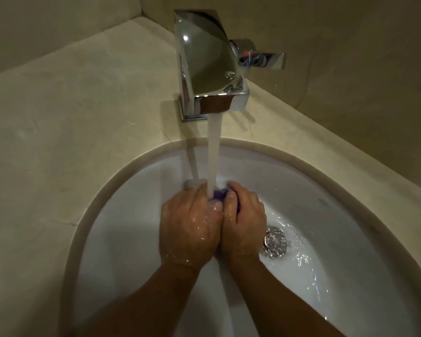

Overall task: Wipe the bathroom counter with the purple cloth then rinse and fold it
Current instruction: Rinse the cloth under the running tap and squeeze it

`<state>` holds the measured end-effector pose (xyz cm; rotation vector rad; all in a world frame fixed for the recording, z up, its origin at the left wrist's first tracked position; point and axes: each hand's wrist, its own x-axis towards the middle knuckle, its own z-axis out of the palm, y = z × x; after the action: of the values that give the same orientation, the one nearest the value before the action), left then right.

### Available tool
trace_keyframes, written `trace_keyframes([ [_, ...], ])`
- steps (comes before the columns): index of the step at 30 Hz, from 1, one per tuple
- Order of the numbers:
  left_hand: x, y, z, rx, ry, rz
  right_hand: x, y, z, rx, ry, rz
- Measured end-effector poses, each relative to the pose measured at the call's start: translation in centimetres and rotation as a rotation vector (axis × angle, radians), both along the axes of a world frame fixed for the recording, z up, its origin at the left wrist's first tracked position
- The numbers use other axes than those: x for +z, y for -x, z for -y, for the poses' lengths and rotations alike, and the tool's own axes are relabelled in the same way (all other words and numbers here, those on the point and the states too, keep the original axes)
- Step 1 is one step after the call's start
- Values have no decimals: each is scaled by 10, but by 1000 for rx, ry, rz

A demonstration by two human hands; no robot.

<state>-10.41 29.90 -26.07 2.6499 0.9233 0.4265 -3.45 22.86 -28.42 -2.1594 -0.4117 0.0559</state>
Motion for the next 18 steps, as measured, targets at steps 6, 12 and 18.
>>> trace_keyframes([
  [6,0,-10,5,127,-69,-92,-10,-14,-3,43,71,44],
  [12,1,-19,7,207,-37,-47,2,-22,-9,12,198,-21],
  [18,-1,-27,4,172,46,9,4,-29,-10,14,286,-73],
])
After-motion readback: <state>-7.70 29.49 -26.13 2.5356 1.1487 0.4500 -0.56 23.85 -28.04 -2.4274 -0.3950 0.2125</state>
